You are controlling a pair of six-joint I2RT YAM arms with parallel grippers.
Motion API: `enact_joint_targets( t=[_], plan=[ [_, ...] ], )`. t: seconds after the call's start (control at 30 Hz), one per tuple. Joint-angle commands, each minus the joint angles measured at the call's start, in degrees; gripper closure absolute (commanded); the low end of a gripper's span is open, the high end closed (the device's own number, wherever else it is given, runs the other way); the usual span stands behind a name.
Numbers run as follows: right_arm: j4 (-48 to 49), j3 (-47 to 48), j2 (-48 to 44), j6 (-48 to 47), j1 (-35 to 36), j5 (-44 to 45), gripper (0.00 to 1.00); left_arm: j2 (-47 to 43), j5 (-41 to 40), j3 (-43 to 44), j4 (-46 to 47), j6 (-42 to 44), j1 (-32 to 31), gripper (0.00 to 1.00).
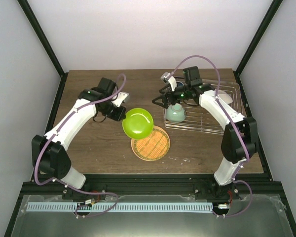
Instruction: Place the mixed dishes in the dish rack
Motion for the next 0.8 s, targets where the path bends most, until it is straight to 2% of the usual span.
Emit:
enact_joint_targets(
  t=[0.0,0.27,0.37,0.4,0.77],
  plan=[
    [-3.8,2.8,1.7,-3.3,2.2,-2.3,0.0,-1.7,2.8,4.8,0.8,-0.4,0.1,1.0],
    [-5.6,3.8,4.1,-3.8,4.9,-1.7,0.0,-1.1,2.6,7.7,1.1,0.5,0.2,1.0],
    [-6.5,4.6,5.2,-4.0,5.4,-1.9,0.07,-1.1,2.6,8.9,2.0,0.4,0.3,1.0],
    [-7.1,5.1,5.7,-4.1,5.6,-2.3,0.12,-1.0,2.5,9.3,2.3,0.4,0.4,1.0],
    [-14.3,10.5,10.3,-5.8,5.9,-5.5,0.92,1.8,2.6,12.8,5.9,0.4,1.1,1.0]
  ],
)
